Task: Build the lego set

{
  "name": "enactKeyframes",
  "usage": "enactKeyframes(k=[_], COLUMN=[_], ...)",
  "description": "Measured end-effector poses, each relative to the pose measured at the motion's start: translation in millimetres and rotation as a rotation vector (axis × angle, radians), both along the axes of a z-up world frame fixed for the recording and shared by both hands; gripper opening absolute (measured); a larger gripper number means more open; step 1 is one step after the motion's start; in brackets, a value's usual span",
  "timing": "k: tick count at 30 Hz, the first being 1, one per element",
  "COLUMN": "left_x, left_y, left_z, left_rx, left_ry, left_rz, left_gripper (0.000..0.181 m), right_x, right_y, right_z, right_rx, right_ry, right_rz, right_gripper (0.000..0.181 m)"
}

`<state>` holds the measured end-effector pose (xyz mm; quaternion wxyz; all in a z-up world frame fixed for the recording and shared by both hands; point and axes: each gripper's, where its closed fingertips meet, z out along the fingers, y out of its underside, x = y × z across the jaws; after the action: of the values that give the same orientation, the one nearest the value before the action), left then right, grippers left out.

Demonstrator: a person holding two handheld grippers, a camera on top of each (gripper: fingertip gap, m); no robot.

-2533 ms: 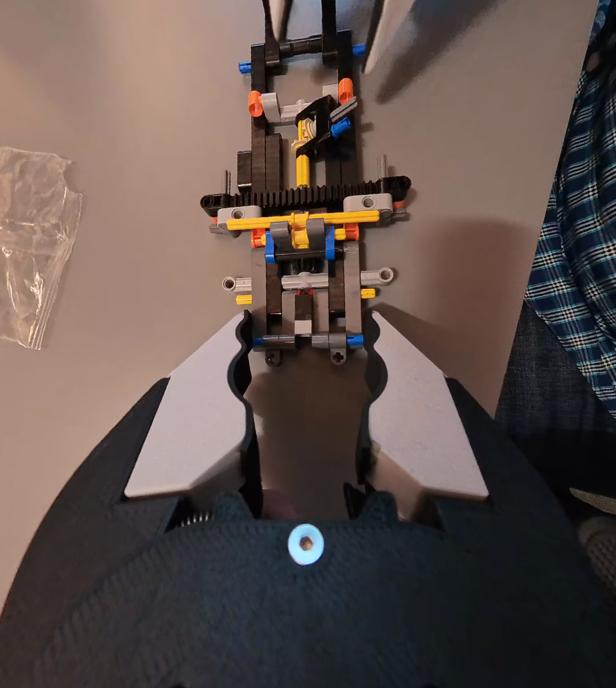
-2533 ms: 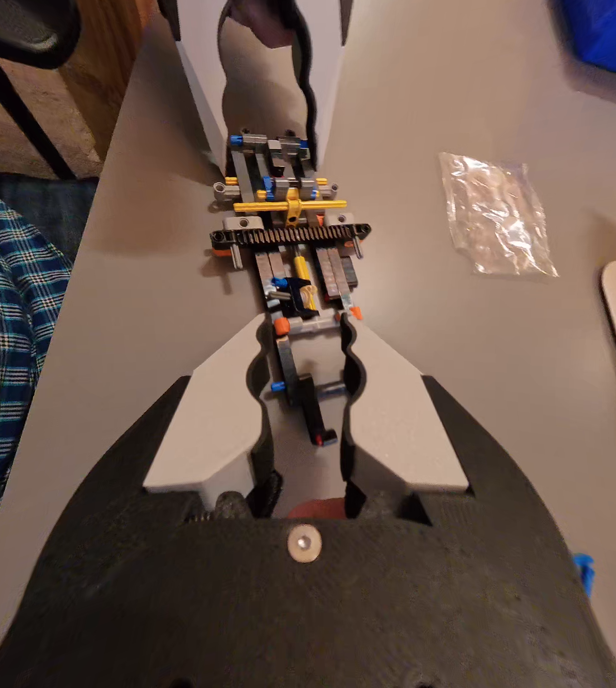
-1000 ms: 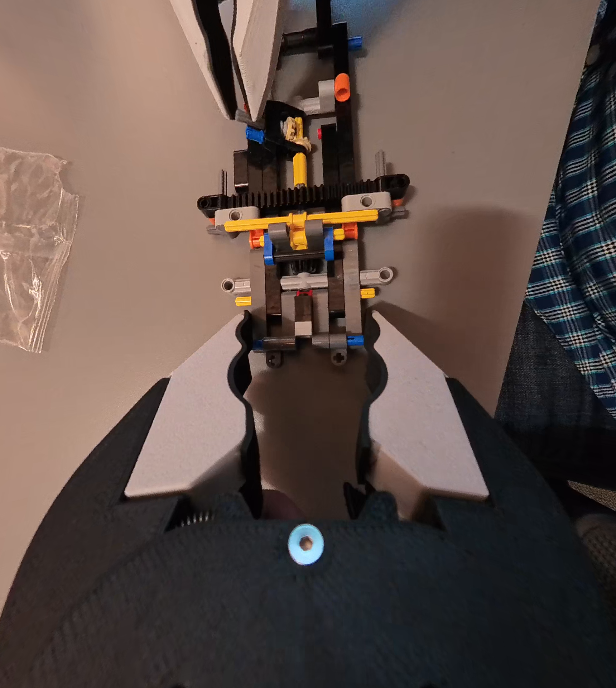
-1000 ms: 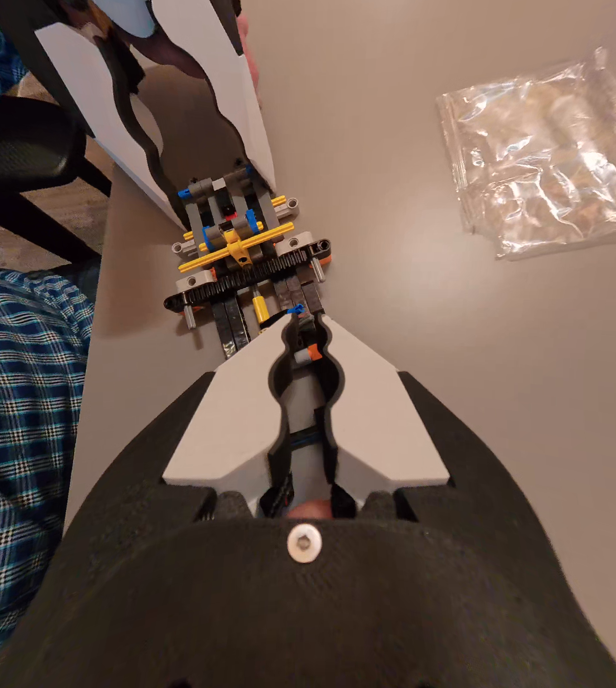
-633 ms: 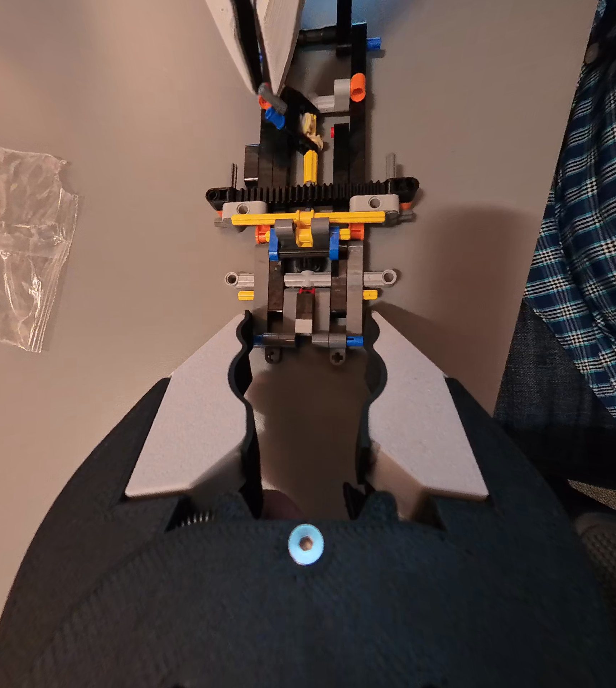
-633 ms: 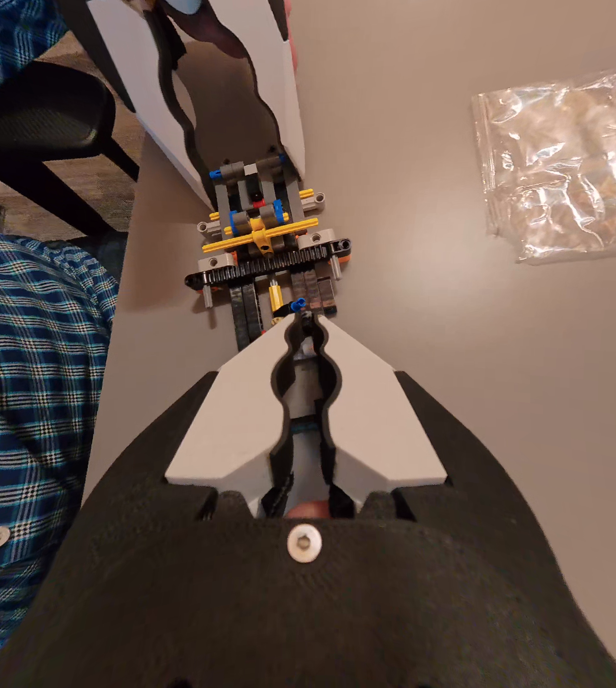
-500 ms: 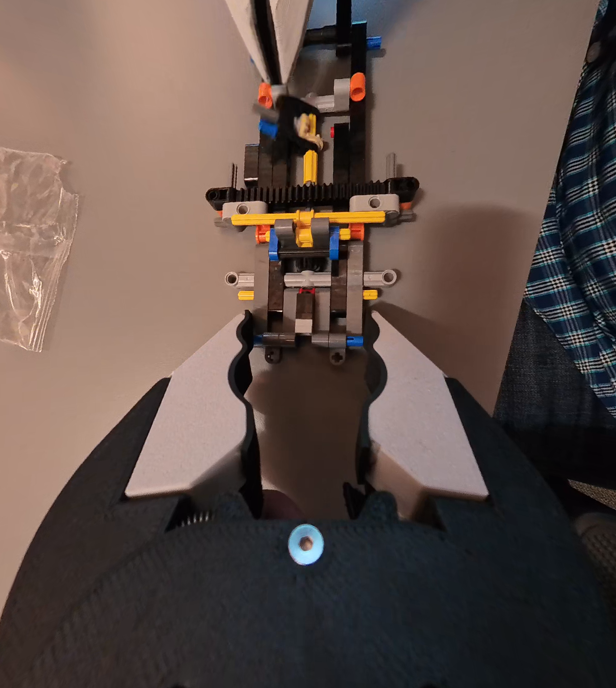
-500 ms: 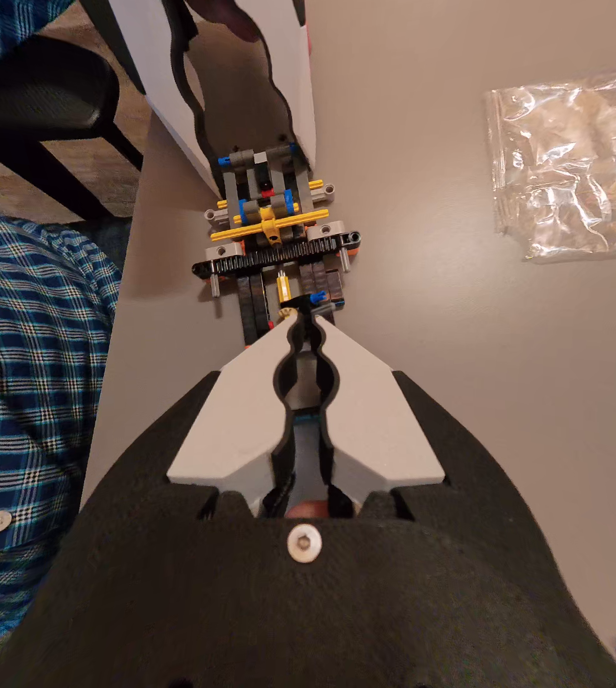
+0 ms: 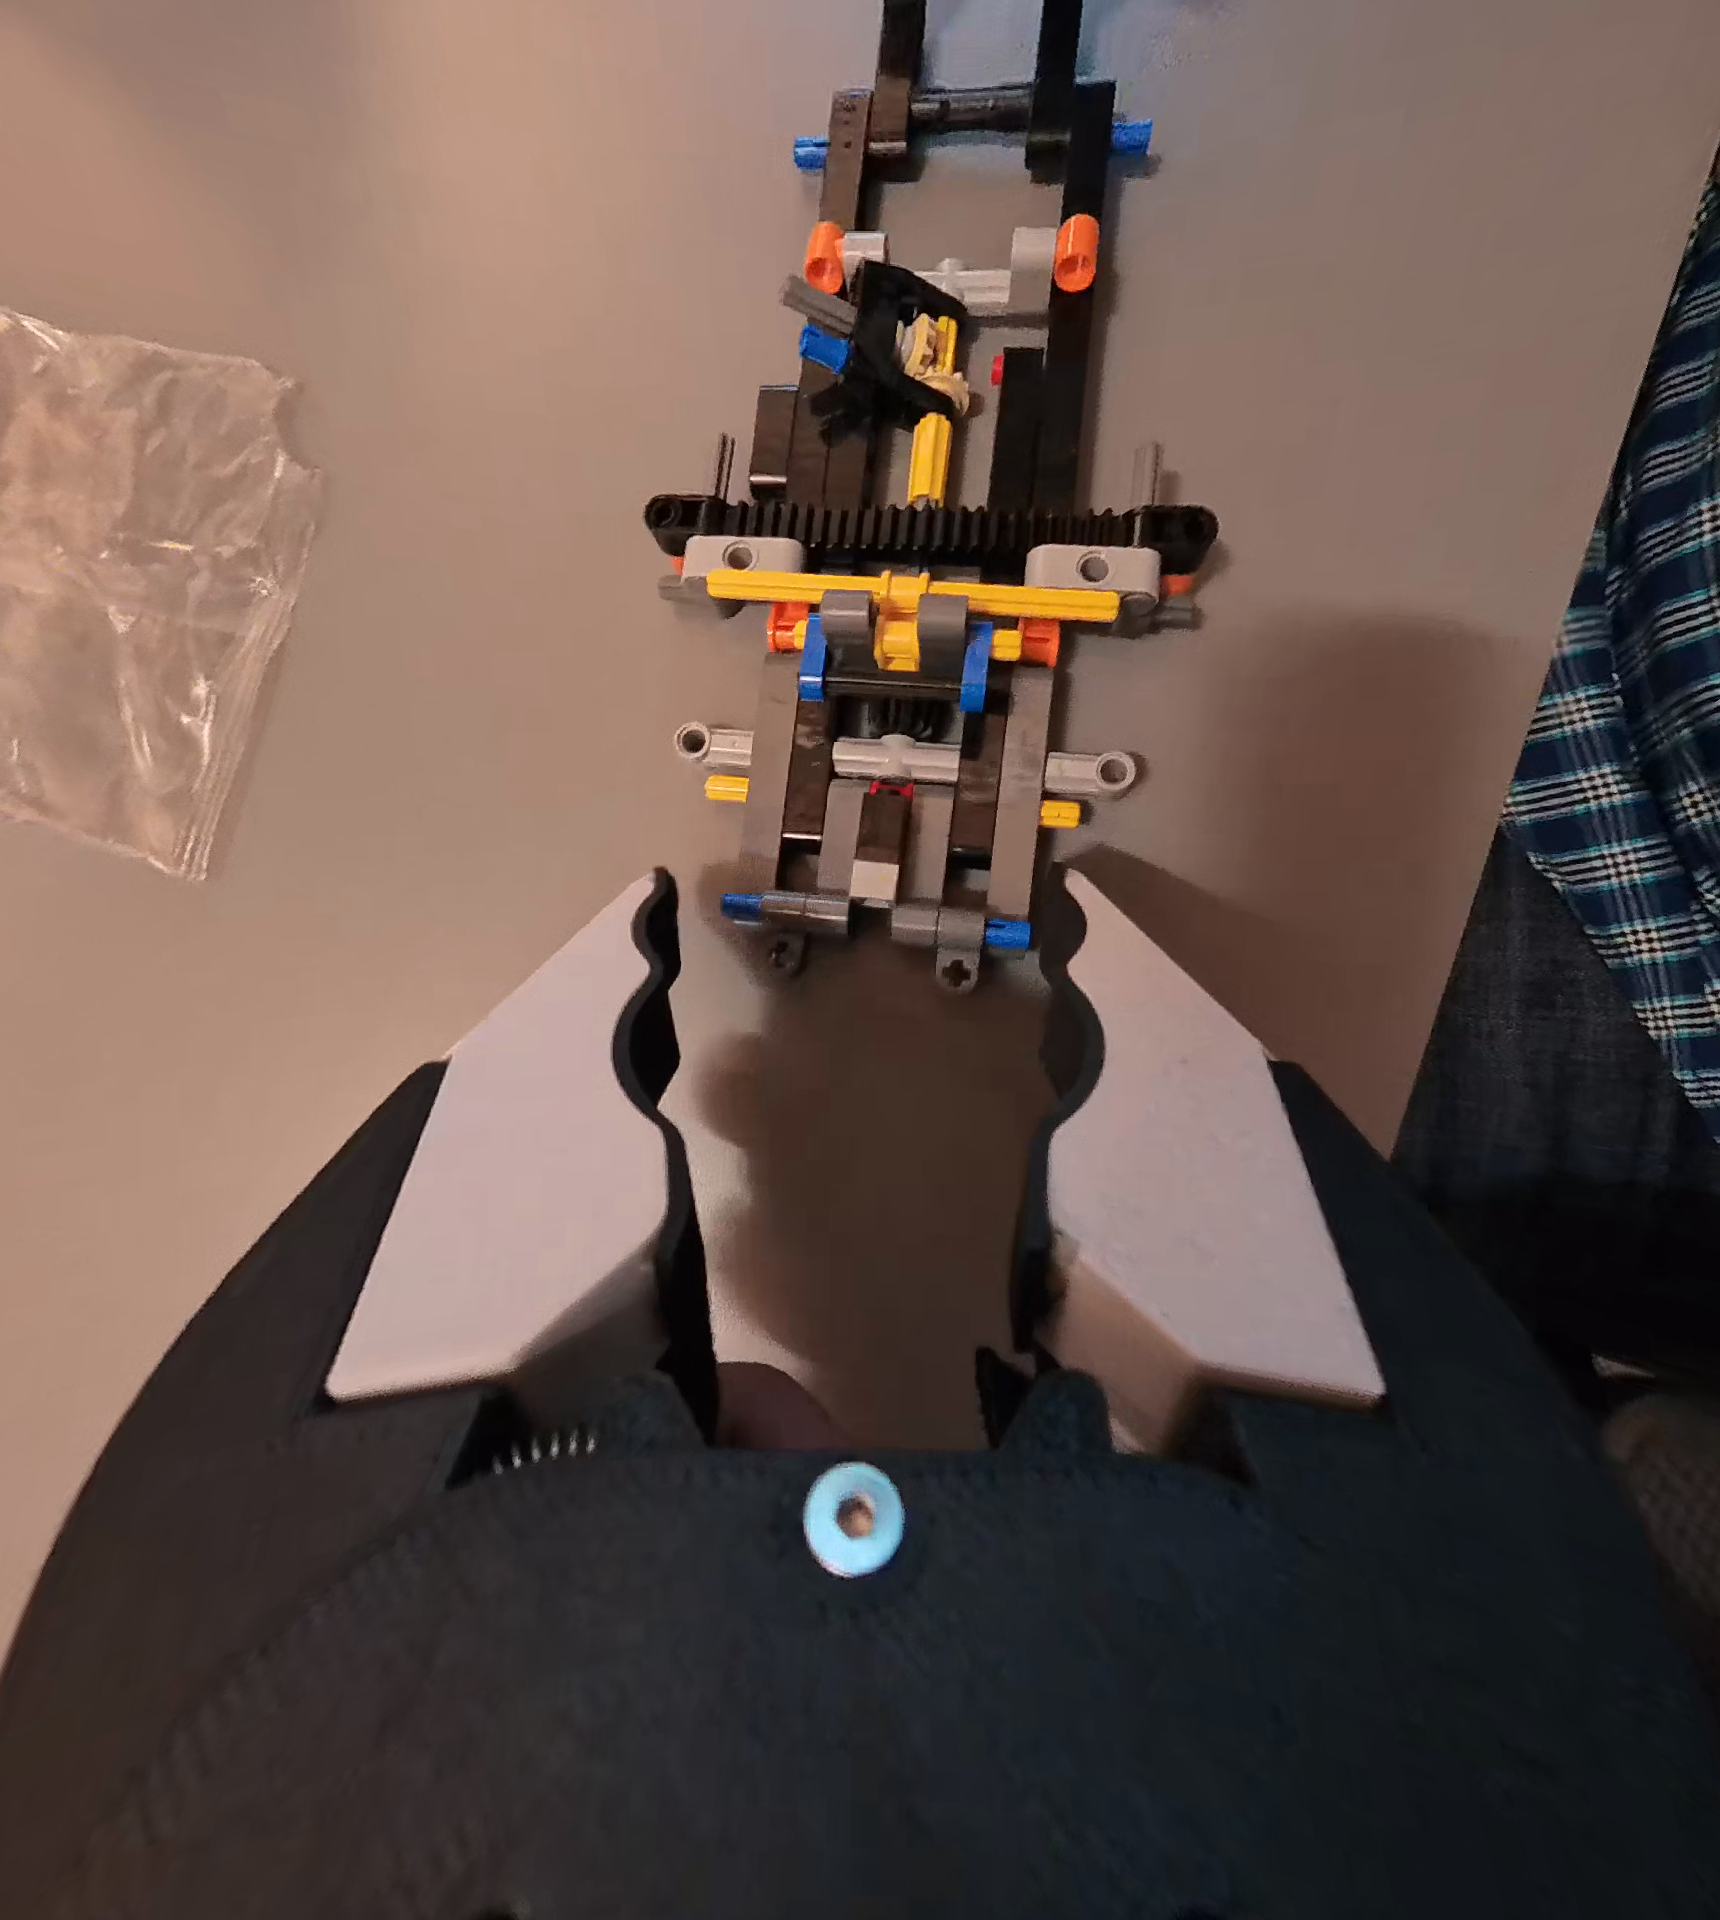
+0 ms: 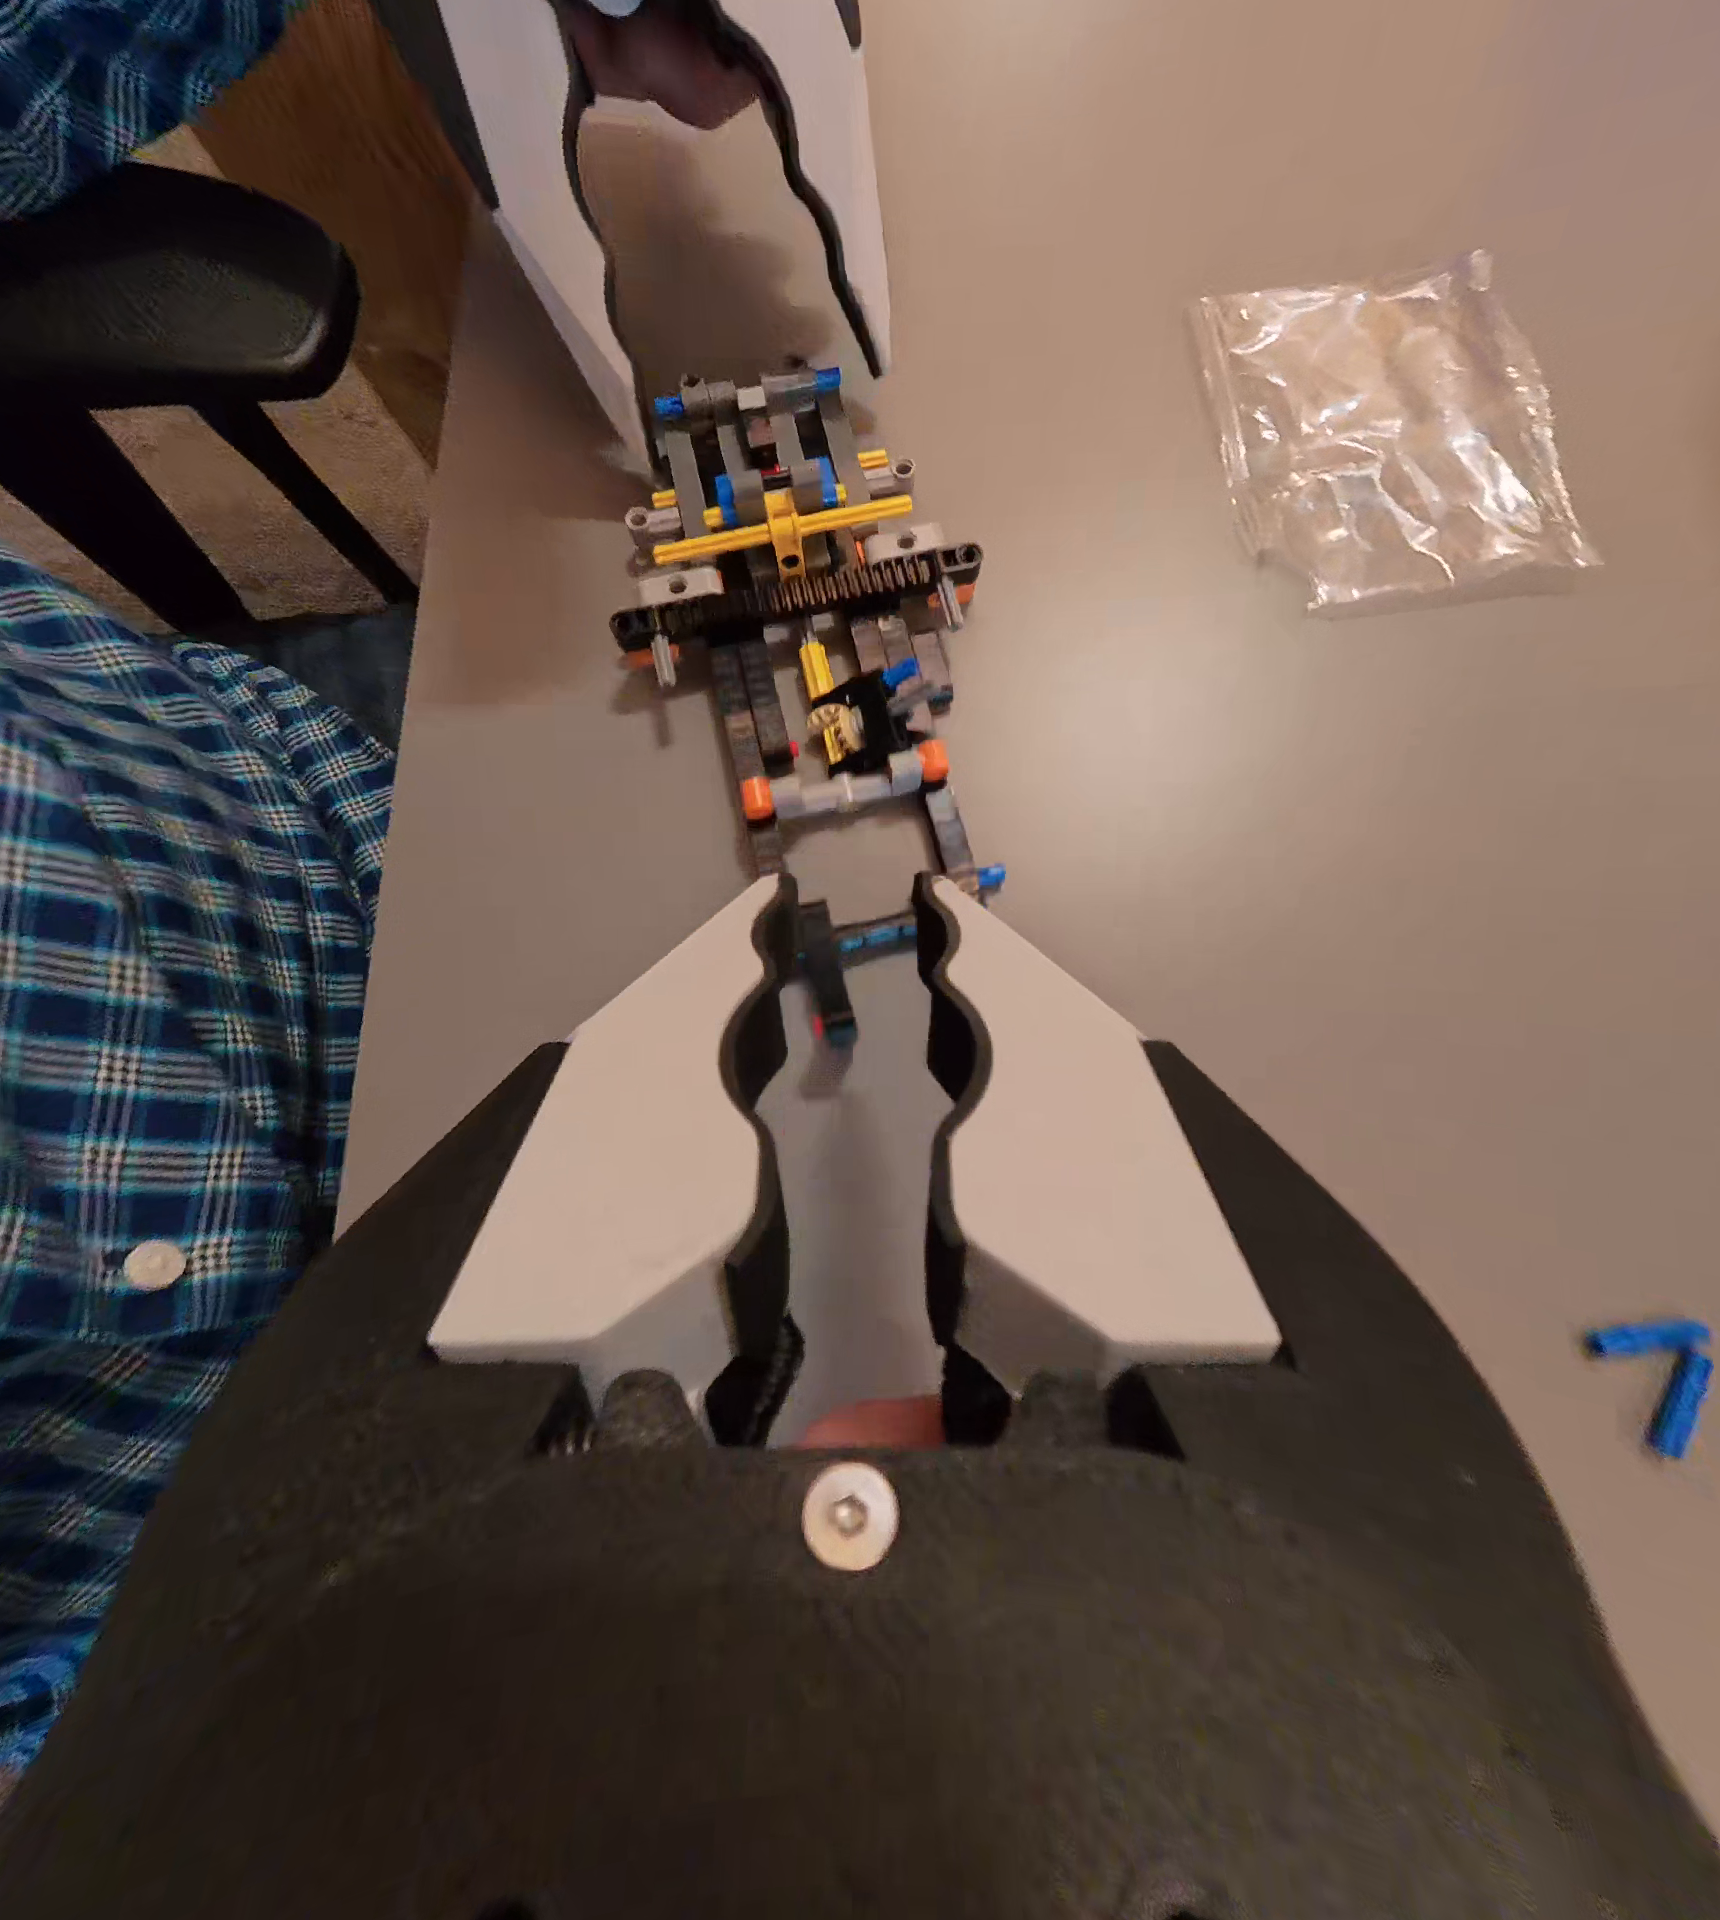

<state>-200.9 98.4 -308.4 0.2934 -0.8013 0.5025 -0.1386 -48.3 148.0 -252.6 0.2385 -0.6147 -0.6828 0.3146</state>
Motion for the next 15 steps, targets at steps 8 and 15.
enactKeyframes(k=[8, 15], left_x=[-26, -44], left_y=[25, 75], left_z=[20, 24], left_rx=[0.090, 0.206], left_ry=[-0.040, -0.005], left_rz=[0.137, 0.294], left_gripper=[0.063, 0.057], right_x=[71, 169], right_y=[-11, 36], right_z=[-4, -10], right_rx=[0.157, 0.228], right_ry=[-0.016, -0.022], right_rz=[-0.097, -0.468], right_gripper=[0.026, 0.030])
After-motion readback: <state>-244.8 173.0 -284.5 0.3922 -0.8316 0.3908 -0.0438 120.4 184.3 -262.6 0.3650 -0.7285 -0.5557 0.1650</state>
